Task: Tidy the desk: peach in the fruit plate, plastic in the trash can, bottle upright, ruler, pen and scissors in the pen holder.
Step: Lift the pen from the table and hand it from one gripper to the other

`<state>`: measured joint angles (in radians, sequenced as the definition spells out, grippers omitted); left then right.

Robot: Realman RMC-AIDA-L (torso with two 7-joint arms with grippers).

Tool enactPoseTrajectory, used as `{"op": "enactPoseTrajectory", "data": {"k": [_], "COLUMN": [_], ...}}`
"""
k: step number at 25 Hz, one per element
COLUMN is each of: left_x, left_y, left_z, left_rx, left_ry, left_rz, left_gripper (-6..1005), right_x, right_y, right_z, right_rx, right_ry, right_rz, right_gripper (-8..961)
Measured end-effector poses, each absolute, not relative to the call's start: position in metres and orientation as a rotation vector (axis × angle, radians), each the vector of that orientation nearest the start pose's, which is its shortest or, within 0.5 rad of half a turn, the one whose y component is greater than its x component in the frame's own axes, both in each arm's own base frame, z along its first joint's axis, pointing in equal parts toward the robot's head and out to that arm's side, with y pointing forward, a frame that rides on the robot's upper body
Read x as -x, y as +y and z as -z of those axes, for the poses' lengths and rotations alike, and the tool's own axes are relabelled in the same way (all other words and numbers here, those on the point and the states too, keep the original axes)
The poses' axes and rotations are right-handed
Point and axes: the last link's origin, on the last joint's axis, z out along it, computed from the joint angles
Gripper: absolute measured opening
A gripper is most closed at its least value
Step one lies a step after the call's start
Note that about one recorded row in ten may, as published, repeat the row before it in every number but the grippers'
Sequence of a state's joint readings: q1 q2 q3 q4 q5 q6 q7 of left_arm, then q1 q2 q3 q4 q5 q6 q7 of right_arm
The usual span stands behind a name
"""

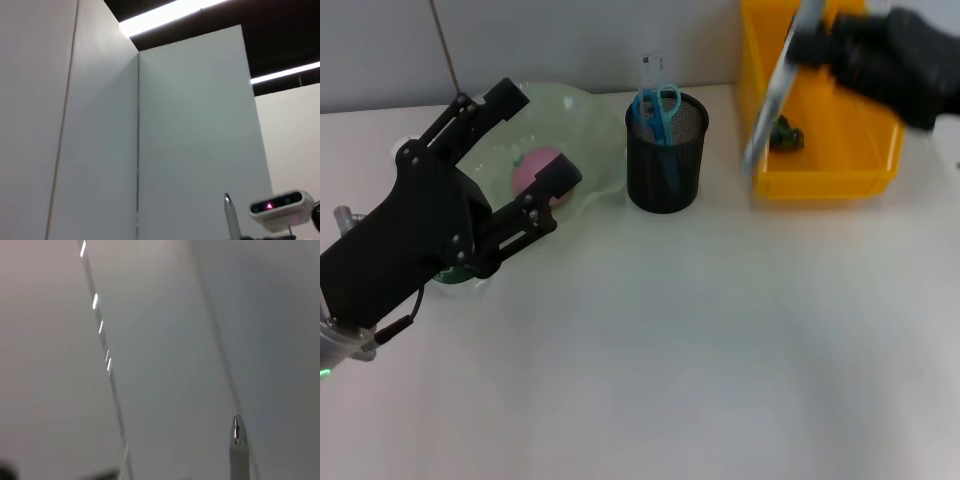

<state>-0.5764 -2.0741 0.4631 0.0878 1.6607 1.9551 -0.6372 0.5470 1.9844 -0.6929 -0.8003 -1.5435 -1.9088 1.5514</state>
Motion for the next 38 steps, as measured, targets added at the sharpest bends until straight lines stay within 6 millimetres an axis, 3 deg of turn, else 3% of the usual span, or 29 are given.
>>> {"op": "enactPoseTrajectory", "data": {"k": [7,8,9,12,13,14,16,17,18,27,38], "left_x": [0.213,0.213,0.211,0.210,0.210,0.206,0.199,0.193,0.193,0.180,0.178], "left_y": [0.285,0.285,0.288,0.291,0.291,0.299,0.307,0.312,0.312,0.325,0.325], "left_z": [0.005,0.005,-0.003,-0.008,-0.008,-0.016,-0.020,-0.022,-0.022,-0.037,-0.033], "left_rx": [2.321,2.321,2.448,2.505,2.505,2.643,2.739,2.794,2.794,2.885,2.945], "left_ry": [-0.068,-0.068,-0.094,-0.113,-0.113,-0.146,-0.168,-0.172,-0.172,-0.180,-0.172], "left_rz": [1.593,1.593,1.579,1.557,1.557,1.461,1.361,1.291,1.291,1.076,0.983], "left_gripper": [794,794,794,793,793,793,792,792,792,789,786], "right_x": [-0.170,-0.170,-0.167,-0.153,-0.153,-0.148,-0.139,-0.129,-0.129,-0.059,-0.017], "right_y": [0.332,0.332,0.333,0.335,0.335,0.336,0.339,0.342,0.342,0.351,0.348], "right_z": [-0.124,-0.124,-0.127,-0.136,-0.136,-0.136,-0.136,-0.133,-0.133,-0.105,-0.067], "right_rx": [2.890,2.890,2.901,2.963,2.963,2.985,3.022,3.045,3.045,2.994,3.014], "right_ry": [0.094,0.094,0.087,0.074,0.074,0.081,0.092,0.104,0.104,-0.037,-0.231], "right_rz": [-0.727,-0.727,-0.661,-0.420,-0.420,-0.342,-0.196,-0.040,-0.040,0.635,0.832], "right_gripper": [134,134,134,134,134,134,134,134,134,134,134]}}
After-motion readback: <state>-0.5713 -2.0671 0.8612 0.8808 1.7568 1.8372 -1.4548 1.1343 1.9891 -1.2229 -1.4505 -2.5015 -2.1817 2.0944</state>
